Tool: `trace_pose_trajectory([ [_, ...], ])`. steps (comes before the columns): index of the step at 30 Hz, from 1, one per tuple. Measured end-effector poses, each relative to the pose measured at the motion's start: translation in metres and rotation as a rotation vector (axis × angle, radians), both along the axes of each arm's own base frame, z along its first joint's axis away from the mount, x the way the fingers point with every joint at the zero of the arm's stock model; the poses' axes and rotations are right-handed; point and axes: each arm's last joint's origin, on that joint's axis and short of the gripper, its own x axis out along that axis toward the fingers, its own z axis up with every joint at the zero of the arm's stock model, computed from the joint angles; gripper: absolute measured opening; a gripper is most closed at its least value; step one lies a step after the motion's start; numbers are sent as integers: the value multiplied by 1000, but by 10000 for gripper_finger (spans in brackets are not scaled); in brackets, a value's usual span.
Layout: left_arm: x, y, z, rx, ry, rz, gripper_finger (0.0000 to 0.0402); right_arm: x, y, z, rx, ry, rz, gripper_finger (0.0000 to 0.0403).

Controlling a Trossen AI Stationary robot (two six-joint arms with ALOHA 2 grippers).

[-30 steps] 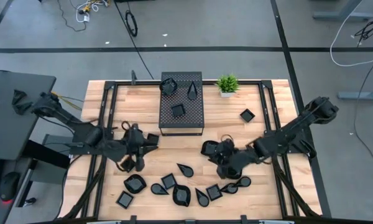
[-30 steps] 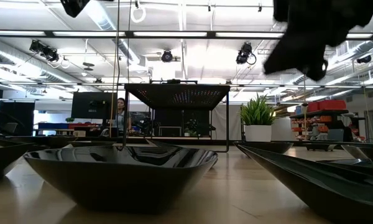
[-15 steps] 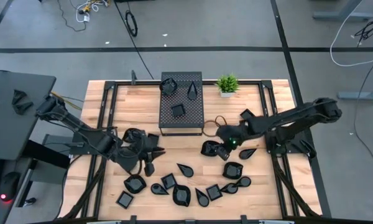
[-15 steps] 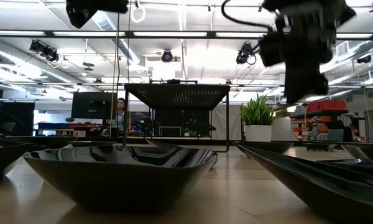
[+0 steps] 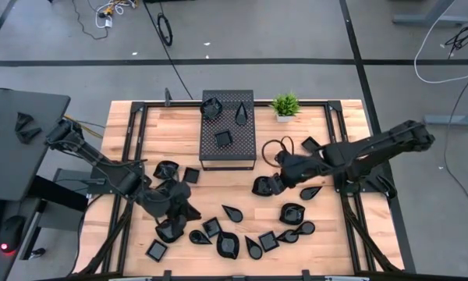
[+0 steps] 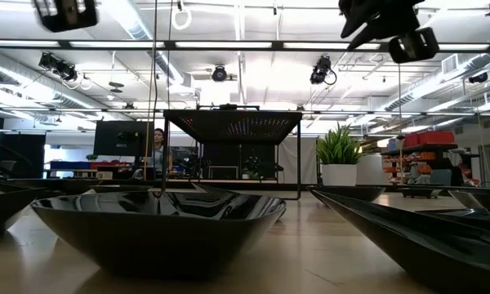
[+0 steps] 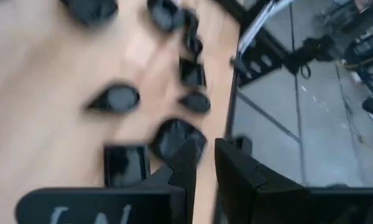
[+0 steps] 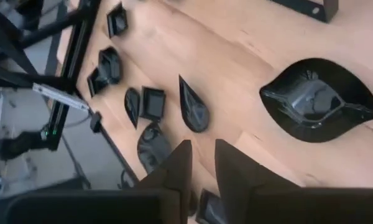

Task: Pick & Place Mini shaped plates
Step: Stack the square plate on top of the other square plate on the shelf

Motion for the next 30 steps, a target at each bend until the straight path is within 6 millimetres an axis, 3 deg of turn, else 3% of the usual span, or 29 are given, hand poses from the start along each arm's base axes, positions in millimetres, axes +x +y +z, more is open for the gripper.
trace_pose_trajectory([
  [9, -7, 9, -23, -68, 285, 145, 61, -3, 30, -9, -54, 23, 71, 36],
  [14, 11, 3, -40, -21, 250, 240, 70, -7, 34, -10, -173, 25, 214, 28],
  [20, 40, -4, -78, -25, 345, 196, 126, -13, 32, -14, -293, 74, 347, 22],
  [24, 46, -5, -97, -67, 444, 200, 149, -16, 31, -17, -354, 101, 422, 22],
  [30, 51, -13, -108, 18, 404, 141, 139, -16, 30, -17, -418, 102, 490, 22],
])
